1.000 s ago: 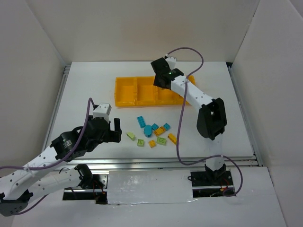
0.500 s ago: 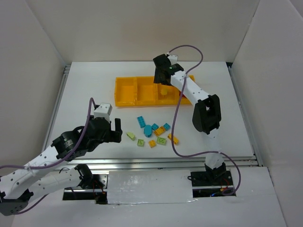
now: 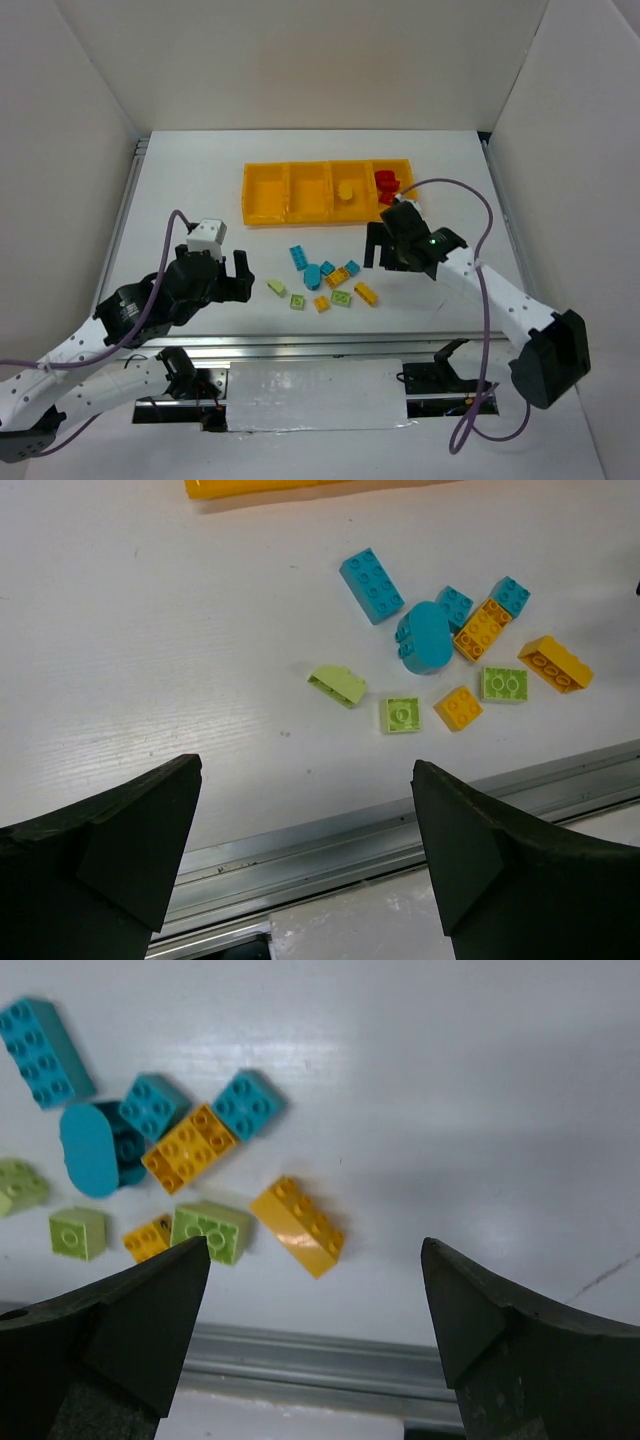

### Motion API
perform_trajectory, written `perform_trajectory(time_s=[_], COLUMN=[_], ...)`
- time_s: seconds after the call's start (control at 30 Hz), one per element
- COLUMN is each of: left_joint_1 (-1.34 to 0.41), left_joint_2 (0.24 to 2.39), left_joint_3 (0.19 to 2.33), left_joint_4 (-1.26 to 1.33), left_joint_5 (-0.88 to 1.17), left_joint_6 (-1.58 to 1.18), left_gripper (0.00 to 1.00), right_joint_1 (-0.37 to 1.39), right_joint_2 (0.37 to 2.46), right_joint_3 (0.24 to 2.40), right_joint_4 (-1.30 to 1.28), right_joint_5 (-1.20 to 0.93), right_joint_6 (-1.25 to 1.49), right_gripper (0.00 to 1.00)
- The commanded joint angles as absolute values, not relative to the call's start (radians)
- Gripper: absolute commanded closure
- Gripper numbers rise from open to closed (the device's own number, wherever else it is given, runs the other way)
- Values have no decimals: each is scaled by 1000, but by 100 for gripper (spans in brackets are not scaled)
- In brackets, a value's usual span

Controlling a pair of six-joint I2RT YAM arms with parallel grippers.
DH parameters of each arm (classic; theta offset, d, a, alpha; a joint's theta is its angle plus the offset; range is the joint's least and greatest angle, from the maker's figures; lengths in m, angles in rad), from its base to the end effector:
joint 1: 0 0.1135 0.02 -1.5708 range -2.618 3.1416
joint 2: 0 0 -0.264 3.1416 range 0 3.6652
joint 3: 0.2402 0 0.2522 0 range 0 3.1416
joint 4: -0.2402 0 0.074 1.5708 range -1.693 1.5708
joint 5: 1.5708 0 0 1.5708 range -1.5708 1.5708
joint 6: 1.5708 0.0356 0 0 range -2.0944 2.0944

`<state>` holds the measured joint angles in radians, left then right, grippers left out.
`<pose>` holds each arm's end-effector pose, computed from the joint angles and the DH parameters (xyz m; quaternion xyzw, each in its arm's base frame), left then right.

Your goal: Sort the legos into containers by color

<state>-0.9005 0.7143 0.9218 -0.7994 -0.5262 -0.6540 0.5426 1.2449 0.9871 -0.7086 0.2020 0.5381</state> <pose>0.0978 -0.0946 0.3372 -0.0166 0.8608 -0.1547 0.4846 0.2174 0.1227 0.2696 0.0279 0.9499 0.0698 0.3034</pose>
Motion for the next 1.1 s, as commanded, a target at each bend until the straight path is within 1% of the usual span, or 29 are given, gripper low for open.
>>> perform_trajectory(time_s=[0.0,0.1,0.2,0.37,0.7,0.83,1.07], left_joint_1=[-905,-905,-905,-905,-905,-905,-905], left_joint_2=[721,735,739,733,753,735,724], left_joint_3=[916,919,917,914,917,914,911], left_joint_4=[-772,-773,-773,-769,-769,-767,-765], left_joint_5=[-528,-523,-522,-522,-511,-512,-511], left_joint_6=[-632,-630,-632,-632,-626,-627,-627], left_gripper=[1,0,0,1,0,0,1], right_joint_1=[545,548,551,563,618,621,621], right_joint_2=[1129,1077,1107,1196,1318,1359,1416], right_joint_3=[893,841,816,793,781,762,752], right_joint_4=[-637,-624,-618,-560,-509,-486,-472], right_joint_5=[113,63,83,51,63,83,101], right_joint_6=[554,531,549,554,555,580,595], right_gripper=[7,12,19,20,25,32,37])
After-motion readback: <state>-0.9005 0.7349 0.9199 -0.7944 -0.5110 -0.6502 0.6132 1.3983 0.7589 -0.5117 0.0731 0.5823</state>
